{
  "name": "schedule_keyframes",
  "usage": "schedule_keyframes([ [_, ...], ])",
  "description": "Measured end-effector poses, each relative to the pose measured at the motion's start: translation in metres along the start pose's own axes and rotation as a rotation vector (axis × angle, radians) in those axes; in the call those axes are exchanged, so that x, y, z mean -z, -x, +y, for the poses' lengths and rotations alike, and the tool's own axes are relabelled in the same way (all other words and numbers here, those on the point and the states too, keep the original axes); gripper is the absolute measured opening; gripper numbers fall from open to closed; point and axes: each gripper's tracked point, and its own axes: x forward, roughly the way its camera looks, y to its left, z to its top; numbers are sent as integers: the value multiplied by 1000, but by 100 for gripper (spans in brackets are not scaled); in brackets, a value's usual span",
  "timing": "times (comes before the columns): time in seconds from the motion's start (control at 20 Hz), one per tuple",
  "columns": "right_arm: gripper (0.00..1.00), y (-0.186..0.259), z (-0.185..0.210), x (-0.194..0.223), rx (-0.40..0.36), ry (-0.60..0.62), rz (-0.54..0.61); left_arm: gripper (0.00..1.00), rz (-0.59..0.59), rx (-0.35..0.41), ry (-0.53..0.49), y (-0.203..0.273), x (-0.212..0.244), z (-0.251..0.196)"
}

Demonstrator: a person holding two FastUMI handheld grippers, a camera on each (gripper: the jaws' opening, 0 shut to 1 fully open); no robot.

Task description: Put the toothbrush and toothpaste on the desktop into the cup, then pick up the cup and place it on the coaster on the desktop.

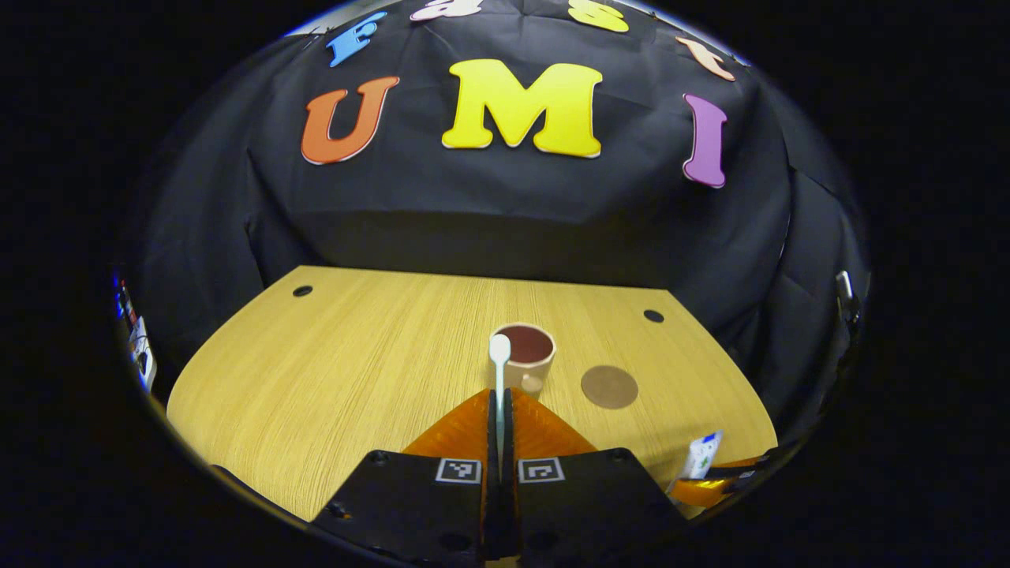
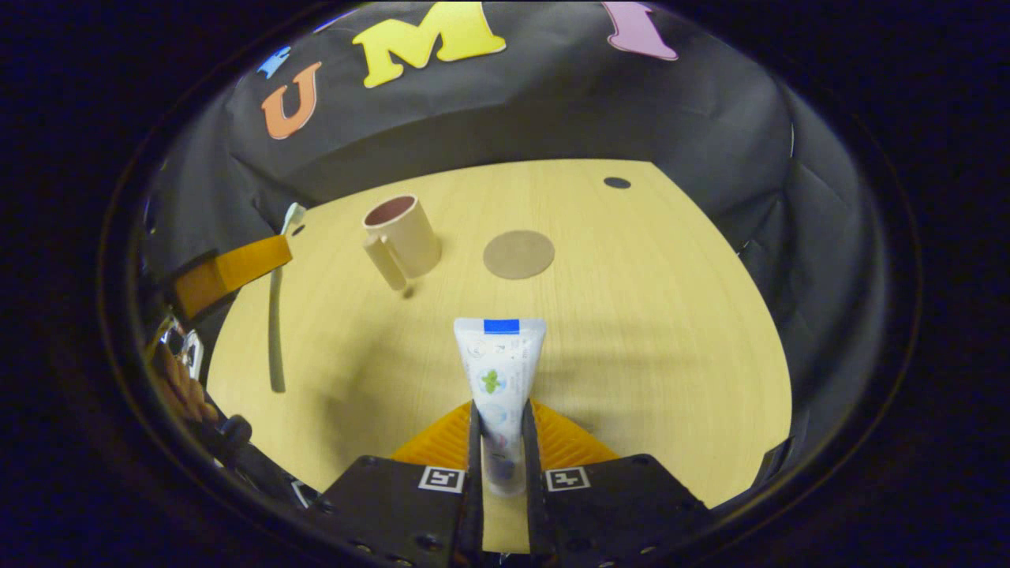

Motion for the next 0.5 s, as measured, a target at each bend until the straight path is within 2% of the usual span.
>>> schedule_keyframes([
  [0.15, 23, 12, -1, -26, -1, 26, -77, 3, -108, 8, -9, -24, -49, 1],
  [0.2, 11, 11, -2, -21, 3, 29, -93, 3, -146, 16, -9, -32, -64, 1],
  [0.5, 11, 27, -1, -44, -7, 53, -152, 3, -378, 91, 10, -70, -135, -13],
])
